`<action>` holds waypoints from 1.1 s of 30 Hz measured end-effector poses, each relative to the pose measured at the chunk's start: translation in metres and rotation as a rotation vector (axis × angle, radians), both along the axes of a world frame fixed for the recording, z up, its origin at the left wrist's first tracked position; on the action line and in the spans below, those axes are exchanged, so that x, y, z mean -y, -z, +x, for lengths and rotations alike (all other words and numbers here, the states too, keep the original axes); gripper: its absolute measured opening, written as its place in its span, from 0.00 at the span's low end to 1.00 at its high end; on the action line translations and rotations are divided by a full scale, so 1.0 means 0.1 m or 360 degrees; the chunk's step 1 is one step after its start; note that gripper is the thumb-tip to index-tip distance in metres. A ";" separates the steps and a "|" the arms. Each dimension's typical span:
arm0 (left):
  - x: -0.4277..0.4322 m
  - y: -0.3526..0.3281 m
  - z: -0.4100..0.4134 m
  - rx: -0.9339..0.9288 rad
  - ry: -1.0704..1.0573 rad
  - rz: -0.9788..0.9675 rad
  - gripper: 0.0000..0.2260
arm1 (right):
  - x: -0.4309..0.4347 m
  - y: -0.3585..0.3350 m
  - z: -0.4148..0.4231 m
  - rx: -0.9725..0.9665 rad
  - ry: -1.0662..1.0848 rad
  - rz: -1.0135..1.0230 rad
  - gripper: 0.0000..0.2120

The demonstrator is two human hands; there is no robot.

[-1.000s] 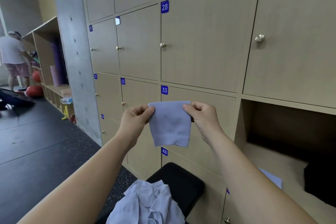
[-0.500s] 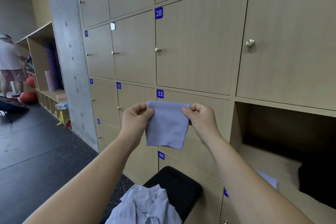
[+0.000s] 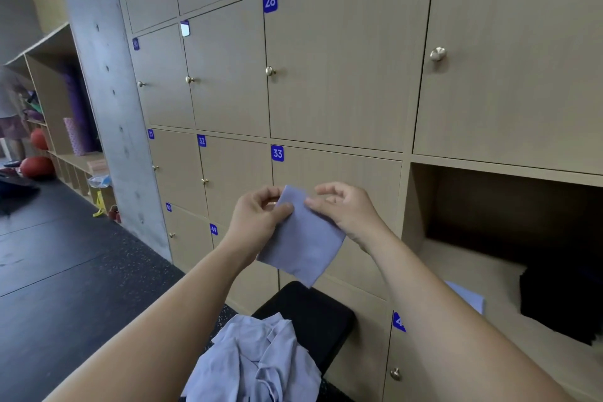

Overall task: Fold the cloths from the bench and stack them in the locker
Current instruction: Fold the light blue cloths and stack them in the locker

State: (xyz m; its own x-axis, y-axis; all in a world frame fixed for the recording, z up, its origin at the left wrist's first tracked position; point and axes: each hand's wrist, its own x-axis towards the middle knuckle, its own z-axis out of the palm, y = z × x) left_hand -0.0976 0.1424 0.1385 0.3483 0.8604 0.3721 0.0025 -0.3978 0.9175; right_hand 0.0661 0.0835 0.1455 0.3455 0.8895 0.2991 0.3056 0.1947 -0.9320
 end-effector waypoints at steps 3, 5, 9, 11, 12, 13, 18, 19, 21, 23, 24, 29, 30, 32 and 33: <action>0.00 0.09 0.03 -0.0110 0.0101 0.0011 0.09 | 0.00 0.09 0.01 0.0160 -0.0047 -0.0051 0.03; -0.01 0.15 0.03 -0.0111 0.0190 -0.0107 0.18 | 0.01 0.13 0.01 0.0132 0.0009 0.0013 0.04; -0.01 0.25 0.00 -0.0350 0.0288 -0.0299 0.18 | 0.03 0.19 0.07 -0.0066 0.0174 0.0188 0.09; -0.05 0.30 0.00 -0.0201 0.0241 -0.0451 0.19 | 0.02 0.24 0.12 -0.0106 0.0239 0.0204 0.10; -0.06 0.32 0.01 -0.0022 0.0237 -0.0562 0.19 | 0.02 0.28 0.14 -0.0123 0.0261 0.0205 0.10; -0.06 0.33 0.03 0.0159 0.0254 -0.0667 0.19 | 0.02 0.31 0.15 -0.0145 0.0282 0.0205 0.11; 0.03 0.35 0.24 0.0187 0.0231 -0.1037 0.24 | 0.03 0.47 0.15 -0.0251 0.0436 0.0257 0.13; 0.05 0.37 0.28 0.0053 0.0173 -0.1056 0.26 | 0.04 0.49 0.15 -0.0259 0.0468 0.0281 0.13; 0.11 0.41 0.35 -0.0081 0.0088 -0.1068 0.29 | 0.08 0.54 0.17 -0.0250 0.0524 0.0316 0.13; 0.14 0.43 0.40 -0.0074 0.0038 -0.1086 0.25 | 0.12 0.58 0.20 -0.0233 0.0551 0.0317 0.13; 0.15 0.43 0.42 -0.0046 0.0013 -0.1080 0.22 | 0.14 0.60 0.22 -0.0236 0.0556 0.0304 0.13; 0.13 0.52 0.59 -0.0266 -0.0185 -0.0447 0.20 | 0.21 0.64 0.32 -0.0012 0.0762 0.0159 0.23; 0.16 0.54 0.61 -0.0312 -0.0206 -0.0308 0.19 | 0.24 0.65 0.34 0.0097 0.0830 0.0120 0.24; 0.18 0.57 0.68 -0.0380 -0.0223 -0.0120 0.19 | 0.30 0.69 0.39 0.0262 0.0942 0.0093 0.24; 0.18 0.60 0.71 -0.0413 -0.0231 -0.0054 0.19 | 0.34 0.73 0.42 0.0304 0.0977 0.0087 0.24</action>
